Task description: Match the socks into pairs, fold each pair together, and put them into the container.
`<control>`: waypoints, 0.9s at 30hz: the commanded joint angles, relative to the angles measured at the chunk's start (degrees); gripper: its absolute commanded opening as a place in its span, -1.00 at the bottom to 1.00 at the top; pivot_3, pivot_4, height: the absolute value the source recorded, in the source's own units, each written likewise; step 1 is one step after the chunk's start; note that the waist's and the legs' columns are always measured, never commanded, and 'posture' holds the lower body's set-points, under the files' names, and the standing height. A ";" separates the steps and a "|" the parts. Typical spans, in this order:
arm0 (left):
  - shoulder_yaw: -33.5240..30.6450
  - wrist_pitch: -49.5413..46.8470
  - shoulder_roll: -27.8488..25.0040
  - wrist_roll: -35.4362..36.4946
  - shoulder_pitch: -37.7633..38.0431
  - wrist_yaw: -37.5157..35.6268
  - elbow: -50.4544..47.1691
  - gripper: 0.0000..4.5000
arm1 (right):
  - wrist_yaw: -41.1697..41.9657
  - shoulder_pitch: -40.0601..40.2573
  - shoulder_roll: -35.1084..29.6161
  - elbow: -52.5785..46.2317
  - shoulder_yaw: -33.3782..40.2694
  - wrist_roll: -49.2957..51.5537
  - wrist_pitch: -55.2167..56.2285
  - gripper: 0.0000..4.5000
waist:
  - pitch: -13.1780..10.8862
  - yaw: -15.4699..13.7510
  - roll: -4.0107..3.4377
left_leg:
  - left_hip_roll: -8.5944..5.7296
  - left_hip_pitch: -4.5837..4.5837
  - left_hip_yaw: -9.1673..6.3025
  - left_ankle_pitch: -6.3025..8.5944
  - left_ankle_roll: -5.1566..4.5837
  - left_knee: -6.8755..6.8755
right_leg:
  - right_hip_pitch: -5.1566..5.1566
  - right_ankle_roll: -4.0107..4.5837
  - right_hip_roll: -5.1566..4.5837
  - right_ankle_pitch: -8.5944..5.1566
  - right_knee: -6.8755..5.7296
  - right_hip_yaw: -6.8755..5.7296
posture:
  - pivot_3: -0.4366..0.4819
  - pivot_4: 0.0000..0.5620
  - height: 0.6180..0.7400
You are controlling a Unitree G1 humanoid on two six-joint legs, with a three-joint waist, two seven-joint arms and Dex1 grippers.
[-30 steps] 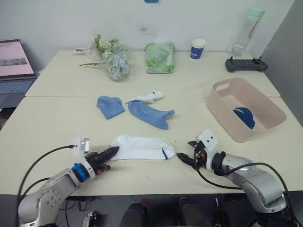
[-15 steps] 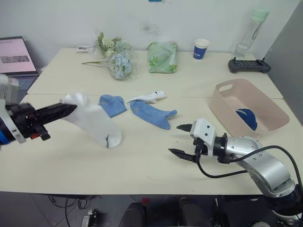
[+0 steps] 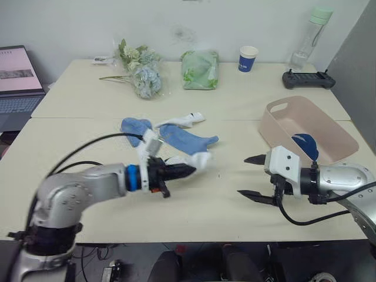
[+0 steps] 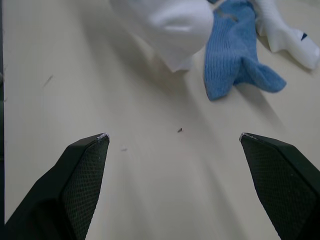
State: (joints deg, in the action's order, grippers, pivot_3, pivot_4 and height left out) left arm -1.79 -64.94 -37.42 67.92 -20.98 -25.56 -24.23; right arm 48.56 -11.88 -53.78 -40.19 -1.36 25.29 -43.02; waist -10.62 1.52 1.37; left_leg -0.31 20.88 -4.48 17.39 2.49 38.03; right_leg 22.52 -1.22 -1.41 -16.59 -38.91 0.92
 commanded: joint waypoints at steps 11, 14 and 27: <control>-10.51 1.15 -3.90 3.00 -2.15 -2.02 -0.91 -1.00 | -3.05 -3.62 3.42 -6.43 3.03 7.79 -4.37 0.99 | 0.00 0.13 0.00 | 0.01 -0.04 -0.02 -0.02 0.04 0.04 | -0.05 0.00 0.05 0.00 -0.02 -0.01 | -0.05 -0.47 1.00; -18.05 0.24 -7.87 5.65 -0.34 1.68 -0.14 -1.00 | -3.17 -6.33 5.07 -5.69 1.18 8.69 -4.30 0.99 | 0.00 0.17 0.00 | 0.03 -0.04 -0.06 -0.01 0.02 0.04 | -0.05 0.00 0.05 0.00 -0.01 -0.04 | -0.05 -0.47 1.00; -40.34 -2.63 -25.98 1.22 11.37 1.85 2.80 -1.00 | -1.07 -15.12 12.54 1.12 -7.48 6.87 -0.23 0.99 | -0.02 -0.07 -0.01 | 0.02 -0.01 -0.06 -0.01 0.01 -0.03 | 0.05 0.01 0.02 -0.01 0.03 -0.05 | -0.05 -0.47 1.00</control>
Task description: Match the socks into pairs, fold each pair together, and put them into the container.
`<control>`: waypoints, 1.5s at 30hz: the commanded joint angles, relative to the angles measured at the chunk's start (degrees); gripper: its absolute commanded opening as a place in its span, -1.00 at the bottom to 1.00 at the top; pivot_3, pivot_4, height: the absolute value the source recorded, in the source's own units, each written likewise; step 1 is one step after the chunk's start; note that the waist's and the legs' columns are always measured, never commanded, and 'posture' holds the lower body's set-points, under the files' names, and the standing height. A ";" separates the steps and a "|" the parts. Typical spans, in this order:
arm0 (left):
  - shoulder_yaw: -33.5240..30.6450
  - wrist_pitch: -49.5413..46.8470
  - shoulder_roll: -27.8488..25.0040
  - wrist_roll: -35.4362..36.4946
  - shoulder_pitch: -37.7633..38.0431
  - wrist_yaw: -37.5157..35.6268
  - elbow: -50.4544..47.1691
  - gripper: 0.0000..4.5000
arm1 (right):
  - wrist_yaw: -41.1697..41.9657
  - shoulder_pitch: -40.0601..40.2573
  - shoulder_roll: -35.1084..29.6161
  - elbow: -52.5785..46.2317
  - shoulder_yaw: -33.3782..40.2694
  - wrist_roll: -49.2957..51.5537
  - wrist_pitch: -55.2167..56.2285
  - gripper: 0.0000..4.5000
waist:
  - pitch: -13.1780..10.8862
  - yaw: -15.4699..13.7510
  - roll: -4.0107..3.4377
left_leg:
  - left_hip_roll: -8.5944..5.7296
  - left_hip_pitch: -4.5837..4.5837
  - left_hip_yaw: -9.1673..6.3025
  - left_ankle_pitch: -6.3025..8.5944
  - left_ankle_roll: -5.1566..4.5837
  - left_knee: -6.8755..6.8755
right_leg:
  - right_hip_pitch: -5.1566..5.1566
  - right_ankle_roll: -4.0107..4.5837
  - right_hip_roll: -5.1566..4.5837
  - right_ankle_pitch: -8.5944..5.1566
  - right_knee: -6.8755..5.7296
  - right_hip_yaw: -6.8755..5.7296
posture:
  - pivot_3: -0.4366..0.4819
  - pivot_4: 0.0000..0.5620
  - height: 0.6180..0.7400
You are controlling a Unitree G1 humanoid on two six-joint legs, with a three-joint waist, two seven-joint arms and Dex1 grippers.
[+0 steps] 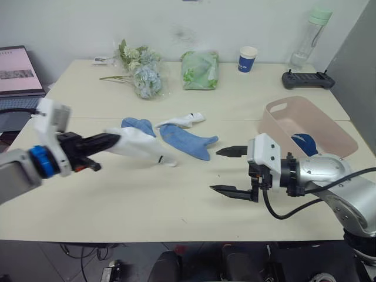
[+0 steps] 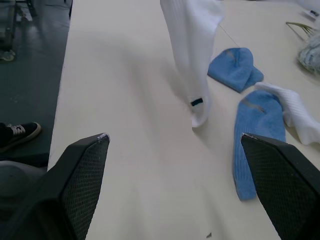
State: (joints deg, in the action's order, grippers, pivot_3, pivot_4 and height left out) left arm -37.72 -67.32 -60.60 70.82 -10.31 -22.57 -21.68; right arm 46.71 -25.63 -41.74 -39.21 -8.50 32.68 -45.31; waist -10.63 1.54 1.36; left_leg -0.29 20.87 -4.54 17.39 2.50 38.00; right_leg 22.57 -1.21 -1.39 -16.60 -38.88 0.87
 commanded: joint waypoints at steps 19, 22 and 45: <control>18.93 1.16 14.44 -8.39 1.74 7.02 -11.90 -1.00 | 1.20 0.11 -1.62 0.91 -0.85 -4.12 3.33 0.99 | -0.03 -0.16 -0.02 | -0.02 0.04 0.05 0.00 0.02 -0.01 | 0.04 0.01 -0.09 0.01 -0.02 0.05 | -0.05 -0.47 1.00; 25.06 1.14 19.35 -9.30 0.19 8.19 -12.24 -1.00 | 1.54 1.67 -4.48 0.38 -0.42 -5.97 3.98 0.99 | -0.02 -0.29 0.01 | -0.07 0.05 0.06 -0.01 0.02 0.05 | 0.00 0.01 -0.12 0.02 -0.02 0.05 | -0.05 -0.47 1.00; 42.47 1.06 36.73 -16.71 -14.78 0.06 -4.45 0.13 | 3.99 9.09 -15.64 1.77 5.65 -11.87 7.84 1.00 | -0.01 -0.64 0.01 | -0.06 0.00 0.07 -0.03 0.05 0.13 | -0.16 0.00 -0.01 0.01 0.00 0.04 | -0.05 -0.47 1.00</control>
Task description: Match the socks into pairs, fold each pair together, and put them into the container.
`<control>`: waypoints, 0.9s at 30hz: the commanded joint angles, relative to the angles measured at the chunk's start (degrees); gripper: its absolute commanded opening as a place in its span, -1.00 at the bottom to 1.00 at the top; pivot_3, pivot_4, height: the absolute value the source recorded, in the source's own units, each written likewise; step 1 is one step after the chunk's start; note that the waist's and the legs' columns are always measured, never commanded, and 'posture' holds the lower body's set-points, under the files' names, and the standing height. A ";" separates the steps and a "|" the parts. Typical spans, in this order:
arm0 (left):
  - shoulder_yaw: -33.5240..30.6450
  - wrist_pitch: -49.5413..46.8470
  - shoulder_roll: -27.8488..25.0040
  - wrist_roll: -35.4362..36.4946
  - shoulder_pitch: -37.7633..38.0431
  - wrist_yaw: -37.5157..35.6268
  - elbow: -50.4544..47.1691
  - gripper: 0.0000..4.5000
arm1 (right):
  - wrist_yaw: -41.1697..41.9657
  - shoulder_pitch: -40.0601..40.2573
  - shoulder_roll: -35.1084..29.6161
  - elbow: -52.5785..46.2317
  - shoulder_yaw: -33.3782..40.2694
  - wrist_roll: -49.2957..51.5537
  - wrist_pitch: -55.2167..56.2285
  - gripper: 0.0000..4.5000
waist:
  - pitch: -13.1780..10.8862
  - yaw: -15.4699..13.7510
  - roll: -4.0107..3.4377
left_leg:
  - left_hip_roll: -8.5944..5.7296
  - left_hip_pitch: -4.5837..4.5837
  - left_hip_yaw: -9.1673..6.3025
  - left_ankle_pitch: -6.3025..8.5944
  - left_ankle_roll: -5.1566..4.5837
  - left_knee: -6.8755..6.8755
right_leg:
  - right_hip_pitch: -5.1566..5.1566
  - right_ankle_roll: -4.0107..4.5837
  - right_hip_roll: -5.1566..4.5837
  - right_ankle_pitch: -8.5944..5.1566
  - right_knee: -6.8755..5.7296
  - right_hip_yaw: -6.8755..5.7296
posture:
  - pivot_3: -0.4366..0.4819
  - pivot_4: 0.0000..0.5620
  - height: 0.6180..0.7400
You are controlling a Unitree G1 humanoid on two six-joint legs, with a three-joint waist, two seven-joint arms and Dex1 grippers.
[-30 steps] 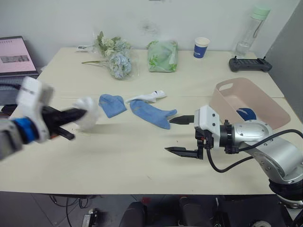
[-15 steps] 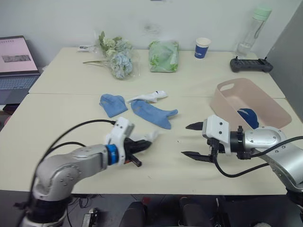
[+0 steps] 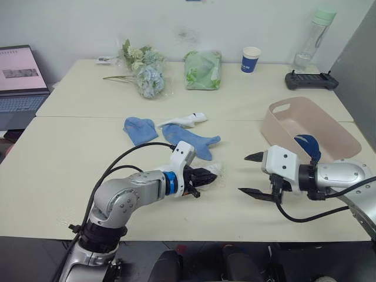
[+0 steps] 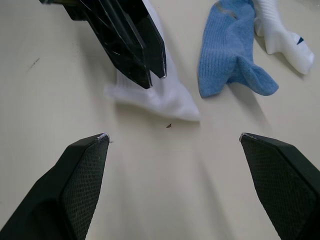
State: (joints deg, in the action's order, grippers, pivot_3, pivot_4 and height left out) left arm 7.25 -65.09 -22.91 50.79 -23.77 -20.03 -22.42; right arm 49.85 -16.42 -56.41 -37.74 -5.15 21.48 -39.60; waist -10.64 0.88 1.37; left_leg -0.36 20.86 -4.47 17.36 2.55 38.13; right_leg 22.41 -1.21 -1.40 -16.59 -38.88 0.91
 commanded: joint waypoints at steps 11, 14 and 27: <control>-4.17 34.21 -29.91 -20.28 8.15 -32.46 -0.94 0.99 | 1.76 -0.65 -0.01 1.78 2.33 -1.10 4.29 1.00 | -0.01 0.49 -0.01 | 0.03 -0.06 0.01 -0.06 0.10 -0.06 | 0.00 0.02 0.03 -0.01 0.01 0.01 | -0.05 -0.47 1.00; -3.48 46.83 -34.40 -27.15 10.23 -40.17 5.48 0.99 | 1.97 -0.80 0.73 1.49 1.89 -0.70 4.54 1.00 | -0.02 0.44 -0.04 | 0.01 -0.05 0.02 -0.04 0.07 -0.11 | -0.01 0.03 0.02 -0.01 0.10 0.00 | -0.05 -0.47 1.00; 4.10 78.01 -31.68 -47.46 5.27 -49.40 28.64 0.14 | -2.40 0.69 7.88 -6.46 -8.00 -2.03 0.37 1.00 | -0.03 0.39 -0.04 | -0.01 0.04 0.00 0.07 -0.14 -0.05 | -0.02 0.00 0.03 0.00 0.16 -0.08 | -0.05 -0.47 1.00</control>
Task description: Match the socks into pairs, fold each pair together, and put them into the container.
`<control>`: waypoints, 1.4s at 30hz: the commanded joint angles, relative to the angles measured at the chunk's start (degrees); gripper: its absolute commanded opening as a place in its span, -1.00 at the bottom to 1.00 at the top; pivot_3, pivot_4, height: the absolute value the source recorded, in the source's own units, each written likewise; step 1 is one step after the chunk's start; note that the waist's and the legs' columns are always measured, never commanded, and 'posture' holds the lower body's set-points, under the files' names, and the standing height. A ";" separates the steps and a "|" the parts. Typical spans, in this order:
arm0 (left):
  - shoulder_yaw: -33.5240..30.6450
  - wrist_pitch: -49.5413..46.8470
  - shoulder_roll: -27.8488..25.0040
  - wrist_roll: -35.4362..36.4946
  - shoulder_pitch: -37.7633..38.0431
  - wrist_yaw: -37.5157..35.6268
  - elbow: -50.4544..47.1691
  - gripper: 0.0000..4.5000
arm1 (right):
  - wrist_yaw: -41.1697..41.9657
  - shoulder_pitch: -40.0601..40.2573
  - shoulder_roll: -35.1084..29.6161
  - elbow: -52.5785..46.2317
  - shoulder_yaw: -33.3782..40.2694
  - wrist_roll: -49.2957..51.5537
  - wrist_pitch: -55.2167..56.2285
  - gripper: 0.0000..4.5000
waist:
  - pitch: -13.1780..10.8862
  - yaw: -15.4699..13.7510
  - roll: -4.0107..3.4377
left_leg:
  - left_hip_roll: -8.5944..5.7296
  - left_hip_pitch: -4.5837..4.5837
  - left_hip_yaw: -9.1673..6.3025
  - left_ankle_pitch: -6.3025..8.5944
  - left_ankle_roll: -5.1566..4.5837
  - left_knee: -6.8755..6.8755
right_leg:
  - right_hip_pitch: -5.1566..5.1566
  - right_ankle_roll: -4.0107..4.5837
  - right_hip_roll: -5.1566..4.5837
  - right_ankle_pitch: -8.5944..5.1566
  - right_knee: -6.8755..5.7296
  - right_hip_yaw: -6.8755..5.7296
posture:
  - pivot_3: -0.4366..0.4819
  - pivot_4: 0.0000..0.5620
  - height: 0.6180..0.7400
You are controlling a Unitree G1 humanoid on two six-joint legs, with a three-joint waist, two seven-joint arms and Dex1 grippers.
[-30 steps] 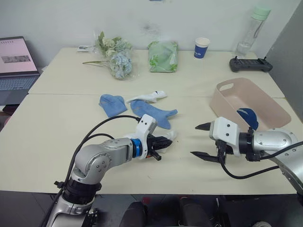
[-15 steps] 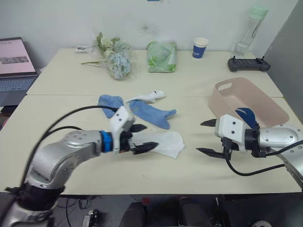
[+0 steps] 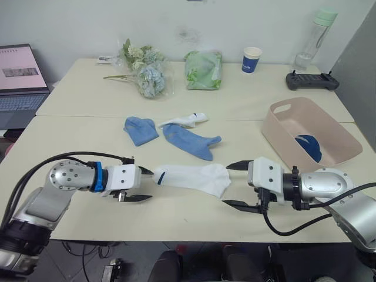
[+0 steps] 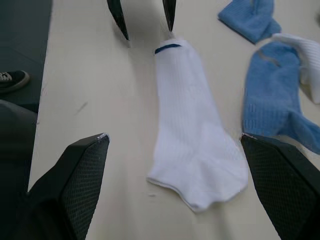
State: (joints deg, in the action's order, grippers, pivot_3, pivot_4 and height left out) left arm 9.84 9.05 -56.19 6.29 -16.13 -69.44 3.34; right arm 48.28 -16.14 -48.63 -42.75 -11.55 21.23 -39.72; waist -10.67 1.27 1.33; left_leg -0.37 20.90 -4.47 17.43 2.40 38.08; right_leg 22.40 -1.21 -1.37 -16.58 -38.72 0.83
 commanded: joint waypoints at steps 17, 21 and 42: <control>4.86 5.96 6.62 -7.74 -6.87 -2.32 8.37 -0.99 | -2.80 -1.41 10.83 18.43 -16.93 -18.44 12.57 1.00 | 0.05 0.11 -0.03 | 0.00 -0.13 -0.03 -0.01 -0.01 0.04 | -0.03 -0.01 0.12 -0.01 -0.21 -0.04 | -0.05 -0.47 1.00; 4.26 4.90 6.48 -7.29 -6.21 -2.59 7.27 -1.00 | -2.28 -2.05 11.53 22.67 -16.65 -20.27 13.99 0.71 | 0.09 0.16 -0.07 | -0.02 -0.15 0.01 -0.01 -0.01 0.04 | -0.04 -0.01 0.15 -0.01 -0.21 -0.05 | -0.05 -0.47 1.00; -0.94 -7.45 -1.89 4.09 -3.78 -12.80 -6.55 -1.00 | 4.26 -4.07 10.28 8.85 -7.90 -9.48 0.82 -0.98 | 0.08 0.44 -0.08 | 0.11 0.02 -0.04 0.00 -0.01 0.03 | 0.18 0.00 0.12 0.00 -0.26 -0.01 | -0.05 -0.47 1.00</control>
State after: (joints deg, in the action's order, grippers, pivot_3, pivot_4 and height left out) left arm 11.75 5.23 -56.33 6.87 -20.26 -80.68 0.61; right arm 51.74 -19.71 -37.86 -29.54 -22.03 8.86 -36.67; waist -10.58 1.71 1.25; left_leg -0.24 20.92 -4.51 17.43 2.40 38.10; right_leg 22.58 -1.21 -1.25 -16.59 -39.00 0.82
